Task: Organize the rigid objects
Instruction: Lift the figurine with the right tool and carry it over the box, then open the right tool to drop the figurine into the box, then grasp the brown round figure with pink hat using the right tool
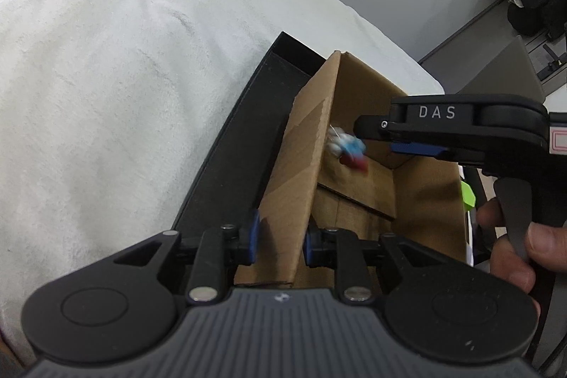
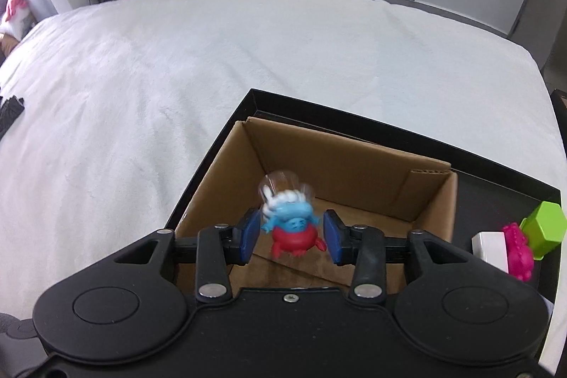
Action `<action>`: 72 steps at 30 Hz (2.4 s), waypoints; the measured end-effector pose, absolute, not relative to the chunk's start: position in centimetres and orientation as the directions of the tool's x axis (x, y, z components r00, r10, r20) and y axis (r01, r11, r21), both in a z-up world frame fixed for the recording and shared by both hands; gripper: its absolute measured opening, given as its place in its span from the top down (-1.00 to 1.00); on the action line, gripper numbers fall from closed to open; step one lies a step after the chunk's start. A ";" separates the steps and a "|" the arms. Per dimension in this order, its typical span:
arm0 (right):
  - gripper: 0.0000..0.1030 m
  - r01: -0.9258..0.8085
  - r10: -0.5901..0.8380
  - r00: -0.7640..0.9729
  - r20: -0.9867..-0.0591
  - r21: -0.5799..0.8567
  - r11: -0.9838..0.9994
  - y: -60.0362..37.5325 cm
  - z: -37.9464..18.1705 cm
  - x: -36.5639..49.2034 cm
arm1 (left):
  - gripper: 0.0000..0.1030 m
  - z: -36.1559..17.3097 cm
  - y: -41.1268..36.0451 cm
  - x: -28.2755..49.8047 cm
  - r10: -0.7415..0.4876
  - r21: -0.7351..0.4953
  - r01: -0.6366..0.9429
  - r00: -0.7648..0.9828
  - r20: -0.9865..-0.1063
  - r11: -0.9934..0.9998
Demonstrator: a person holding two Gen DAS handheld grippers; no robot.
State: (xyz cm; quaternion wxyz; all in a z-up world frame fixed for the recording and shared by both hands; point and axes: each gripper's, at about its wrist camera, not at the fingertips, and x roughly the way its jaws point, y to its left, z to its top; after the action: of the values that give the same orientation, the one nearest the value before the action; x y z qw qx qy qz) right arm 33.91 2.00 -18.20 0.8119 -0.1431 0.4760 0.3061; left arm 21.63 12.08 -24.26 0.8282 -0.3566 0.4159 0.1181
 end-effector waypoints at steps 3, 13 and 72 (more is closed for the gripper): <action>0.12 -0.629 0.361 0.355 -0.863 0.065 0.775 1.6 -17.9 33.7 | 0.55 -24.3 12.1 21.6 -0.102 -0.493 -0.492 0.626 -0.773 0.717; 0.09 -0.590 0.364 0.396 -0.843 0.070 0.804 -2.3 -14.9 32.7 | 0.55 -24.1 12.1 21.6 -0.081 -0.472 -0.501 0.619 -0.781 0.725; -0.14 -0.242 0.216 0.384 -0.898 0.128 0.962 -14.5 -24.9 37.8 | 0.56 -23.2 11.5 21.1 -0.022 -0.426 -0.548 0.596 -0.803 0.720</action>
State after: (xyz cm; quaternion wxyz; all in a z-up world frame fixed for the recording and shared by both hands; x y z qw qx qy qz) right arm 37.81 -14.52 -24.89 0.8317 -0.0119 0.5379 0.1375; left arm 21.07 11.55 -23.19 0.8265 -0.3386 0.4206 0.1592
